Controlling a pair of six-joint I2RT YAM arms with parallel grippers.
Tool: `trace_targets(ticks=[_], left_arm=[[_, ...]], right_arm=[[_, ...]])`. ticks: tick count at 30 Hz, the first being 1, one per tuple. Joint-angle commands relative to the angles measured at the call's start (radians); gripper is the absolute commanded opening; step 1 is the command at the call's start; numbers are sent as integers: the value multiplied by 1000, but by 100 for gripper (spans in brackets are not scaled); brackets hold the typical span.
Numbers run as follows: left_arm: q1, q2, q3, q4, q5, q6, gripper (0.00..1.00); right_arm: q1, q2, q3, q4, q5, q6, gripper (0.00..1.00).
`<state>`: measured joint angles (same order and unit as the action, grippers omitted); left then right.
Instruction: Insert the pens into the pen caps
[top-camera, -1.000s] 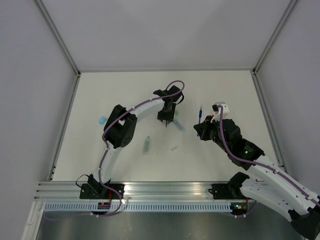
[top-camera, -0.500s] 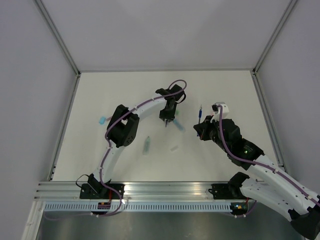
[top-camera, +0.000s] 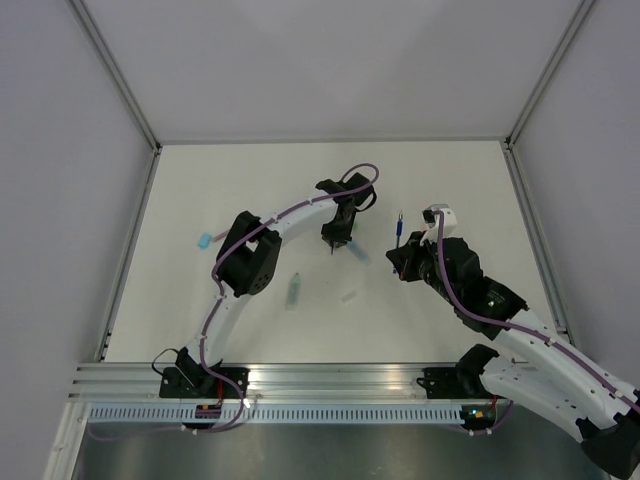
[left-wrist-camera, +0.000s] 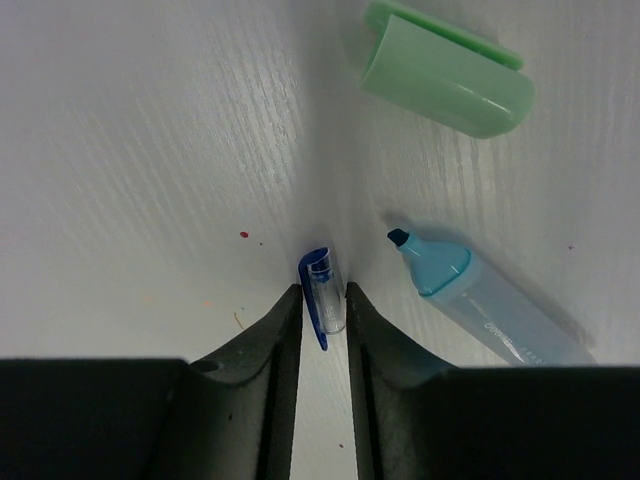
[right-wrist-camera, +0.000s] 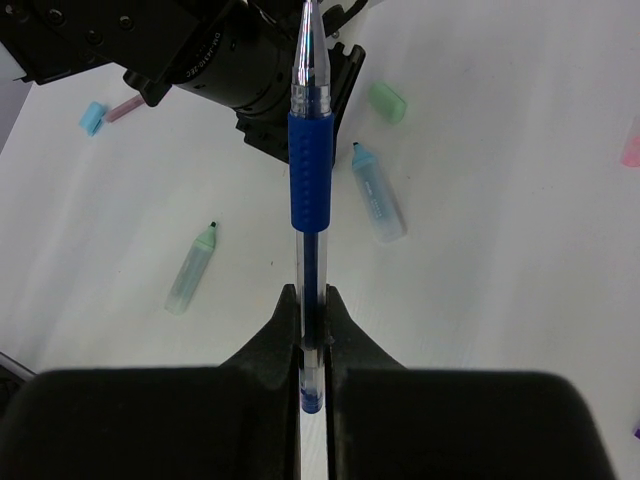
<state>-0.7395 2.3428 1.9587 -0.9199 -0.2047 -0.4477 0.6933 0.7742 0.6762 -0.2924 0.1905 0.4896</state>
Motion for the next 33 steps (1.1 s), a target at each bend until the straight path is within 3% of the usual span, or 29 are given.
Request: trace_targets(ticks=[1,6,14,33], left_arm=[[-8,32,-1,-73,-27,15,29],[-8,39,-6,-80,-39,14,24],[-3,27,-12,-68,-30,7,2],[61,-321,-299,223,241,-31,2]], right_arm=[[-3,-6,-6,30,-14,3,0],[-3,-10,-7,30,-16,6,0],[-3,-6,-4,38,-51,-8,0],[-3,77,-38,145,-187,-29,0]])
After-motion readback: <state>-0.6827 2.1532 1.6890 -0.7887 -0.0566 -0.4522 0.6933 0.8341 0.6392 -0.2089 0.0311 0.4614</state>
